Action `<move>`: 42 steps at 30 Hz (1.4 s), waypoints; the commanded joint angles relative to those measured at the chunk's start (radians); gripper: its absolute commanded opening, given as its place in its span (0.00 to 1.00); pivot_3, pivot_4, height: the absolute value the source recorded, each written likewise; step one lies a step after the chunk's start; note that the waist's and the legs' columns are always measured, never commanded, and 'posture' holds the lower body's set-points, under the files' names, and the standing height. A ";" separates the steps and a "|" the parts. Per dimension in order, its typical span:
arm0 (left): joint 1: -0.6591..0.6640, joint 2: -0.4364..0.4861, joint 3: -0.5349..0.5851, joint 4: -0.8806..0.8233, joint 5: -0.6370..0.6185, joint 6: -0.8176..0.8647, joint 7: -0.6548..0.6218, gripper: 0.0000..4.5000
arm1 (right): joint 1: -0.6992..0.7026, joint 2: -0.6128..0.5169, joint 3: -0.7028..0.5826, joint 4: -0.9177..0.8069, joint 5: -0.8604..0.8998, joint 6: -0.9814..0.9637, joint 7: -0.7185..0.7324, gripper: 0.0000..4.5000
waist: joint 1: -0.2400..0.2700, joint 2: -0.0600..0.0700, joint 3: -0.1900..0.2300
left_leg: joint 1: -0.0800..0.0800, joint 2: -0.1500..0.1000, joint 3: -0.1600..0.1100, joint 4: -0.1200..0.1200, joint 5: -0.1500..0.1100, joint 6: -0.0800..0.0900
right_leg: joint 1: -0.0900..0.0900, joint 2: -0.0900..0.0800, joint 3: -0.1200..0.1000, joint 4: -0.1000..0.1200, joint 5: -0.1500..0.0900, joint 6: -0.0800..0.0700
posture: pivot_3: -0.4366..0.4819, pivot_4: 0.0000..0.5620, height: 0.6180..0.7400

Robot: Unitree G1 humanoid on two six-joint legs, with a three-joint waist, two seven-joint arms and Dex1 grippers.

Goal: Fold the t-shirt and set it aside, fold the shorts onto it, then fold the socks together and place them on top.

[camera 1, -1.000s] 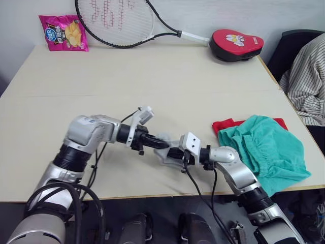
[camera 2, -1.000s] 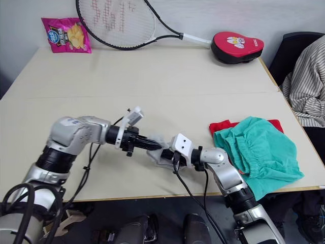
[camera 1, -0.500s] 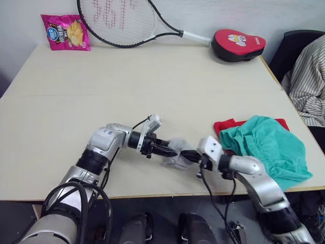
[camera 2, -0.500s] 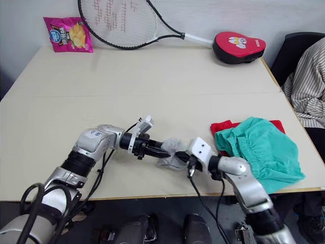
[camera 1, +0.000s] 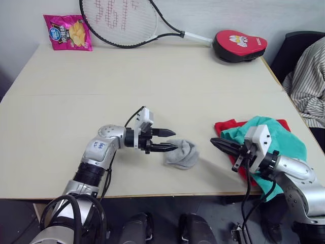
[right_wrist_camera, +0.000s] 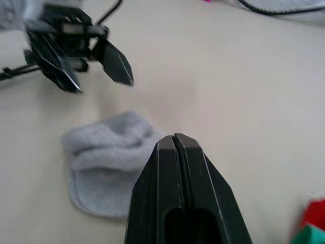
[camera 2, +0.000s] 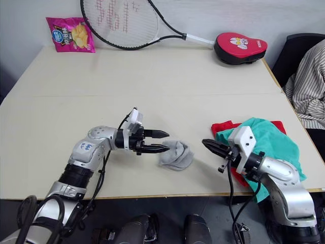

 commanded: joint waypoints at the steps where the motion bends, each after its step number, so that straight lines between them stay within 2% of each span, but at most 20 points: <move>1: 0.008 -0.002 -0.036 0.002 0.068 -0.099 0.003 0.30 | -0.043 0.039 0.080 -0.031 -0.021 -0.007 -0.036 0.00 | 0.000 0.000 0.000 | 0.000 0.000 0.000 0.000 0.000 0.000 | 0.000 0.000 0.000 0.000 0.000 0.000 | 0.48 0.27 1.00; 5: 0.026 -0.024 -0.086 0.033 0.161 -0.148 0.060 0.01 | -0.077 0.152 0.243 0.056 -0.160 -0.085 -0.118 0.00 | 0.002 0.000 0.000 | 0.000 0.000 0.000 0.000 0.000 0.000 | -0.001 0.000 0.000 0.000 0.000 0.000 | 0.48 0.27 1.00; 7: 0.031 -0.024 -0.103 0.048 0.195 -0.149 0.080 0.00 | -0.073 0.215 0.249 0.122 -0.192 -0.122 -0.180 0.00 | 0.001 0.000 0.000 | -0.001 0.000 0.000 0.000 0.000 0.000 | -0.001 0.000 0.000 0.000 0.000 0.000 | 0.48 0.27 1.00; 10: 0.044 -0.035 -0.110 0.056 0.215 -0.133 0.111 0.00 | -0.068 0.231 0.295 0.241 -0.270 -0.232 -0.168 0.00 | 0.000 0.000 0.000 | -0.001 -0.001 0.000 0.000 0.000 0.000 | -0.001 0.000 -0.001 0.000 0.000 0.000 | 0.48 0.27 1.00; 14: 0.078 -0.033 -0.138 0.051 0.250 -0.134 0.131 0.00 | -0.068 0.266 0.245 0.384 -0.260 -0.327 -0.180 0.00 | -0.002 0.000 0.000 | 0.000 -0.001 0.000 0.000 0.000 0.000 | 0.000 0.000 0.000 0.001 0.000 0.000 | 0.48 0.27 1.00; 19: 0.098 -0.044 -0.139 0.046 0.251 -0.133 0.149 0.00 | -0.033 0.238 0.181 0.406 -0.223 -0.335 -0.166 0.00 | 0.002 0.000 0.000 | 0.002 -0.001 -0.001 0.001 0.000 0.000 | 0.002 -0.001 0.000 0.001 0.000 0.000 | 0.48 0.27 1.00; 20: 0.099 -0.044 -0.140 0.044 0.251 -0.134 0.148 0.00 | -0.019 0.235 0.161 0.370 -0.163 -0.297 -0.144 0.00 | 0.002 0.000 0.000 | 0.002 -0.001 -0.001 0.001 0.000 0.000 | 0.002 -0.001 -0.001 0.001 0.000 0.000 | 0.48 0.27 1.00; 22: 0.098 -0.042 -0.138 0.048 0.255 -0.147 0.148 0.00 | 0.010 0.236 0.120 0.286 -0.037 -0.207 -0.118 0.08 | 0.003 0.000 0.000 | 0.002 -0.001 -0.001 0.001 0.000 0.000 | 0.002 -0.001 -0.001 0.001 0.000 0.000 | 0.48 0.27 1.00; 24: 0.098 -0.041 -0.136 0.054 0.256 -0.164 0.145 0.00 | 0.048 0.207 0.082 0.195 0.072 -0.089 -0.110 0.20 | 0.002 0.000 0.000 | 0.001 0.000 -0.002 0.000 0.000 0.000 | 0.002 -0.001 -0.001 0.001 0.000 0.000 | 0.48 0.27 1.00; 26: 0.096 -0.044 -0.133 0.058 0.255 -0.209 0.140 0.00 | 0.084 0.165 0.025 0.110 0.223 0.082 -0.139 0.35 | 0.002 0.000 0.000 | 0.001 0.000 -0.002 0.000 -0.001 0.001 | 0.002 -0.001 -0.001 0.000 0.000 0.000 | 0.48 0.27 1.00; 27: 0.094 -0.046 -0.130 0.059 0.254 -0.227 0.139 0.00 | 0.096 0.147 -0.012 0.079 0.314 0.174 -0.178 0.44 | 0.003 0.000 0.000 | 0.001 0.000 -0.002 0.000 -0.001 0.001 | 0.002 -0.001 -0.001 0.000 0.000 0.000 | 0.48 0.27 1.00; 30: 0.085 -0.055 -0.125 0.072 0.257 -0.255 0.143 0.00 | 0.133 0.055 -0.119 0.051 0.728 0.504 -0.370 0.68 | 0.005 0.000 0.000 | 0.001 0.000 -0.003 0.000 -0.001 0.002 | 0.002 -0.002 -0.001 -0.001 0.000 0.000 | 0.48 0.27 1.00; 32: 0.079 -0.054 -0.131 0.089 0.271 -0.269 0.144 0.00 | 0.144 0.006 -0.143 0.076 0.933 0.610 -0.504 0.82 | 0.008 0.000 0.000 | 0.001 0.000 -0.003 0.000 -0.002 0.003 | 0.002 -0.002 -0.001 -0.002 0.000 0.000 | 0.48 0.27 1.00; 34: 0.076 -0.053 -0.137 0.104 0.283 -0.286 0.145 0.00 | 0.141 -0.020 -0.141 0.105 1.044 0.656 -0.624 0.97 | 0.006 0.000 0.000 | 0.001 0.000 -0.003 -0.001 -0.002 0.003 | 0.002 -0.002 -0.001 -0.003 0.000 0.000 | 0.48 0.27 1.00; 37: 0.075 -0.058 -0.135 0.112 0.282 -0.293 0.146 0.00 | 0.122 -0.057 -0.089 0.160 1.174 0.709 -0.803 0.99 | 0.006 0.000 -0.001 | 0.000 0.000 -0.003 -0.001 -0.002 0.003 | 0.002 -0.002 -0.001 -0.004 0.000 0.000 | 0.48 0.27 1.00; 39: 0.076 -0.060 -0.133 0.114 0.283 -0.293 0.147 0.00 | 0.092 -0.035 -0.044 0.195 1.296 0.690 -0.899 0.99 | 0.004 0.000 -0.001 | 0.000 0.000 -0.003 -0.001 -0.002 0.004 | 0.002 -0.002 -0.001 -0.004 0.000 0.000 | 0.48 0.27 1.00; 42: 0.075 -0.057 -0.135 0.113 0.285 -0.291 0.141 0.00 | 0.031 0.001 0.027 0.233 1.358 0.669 -1.015 0.99 | 0.002 0.000 -0.001 | 0.000 0.000 -0.003 -0.001 -0.002 0.004 | 0.003 -0.002 -0.001 -0.004 0.000 0.000 | 0.48 0.27 1.00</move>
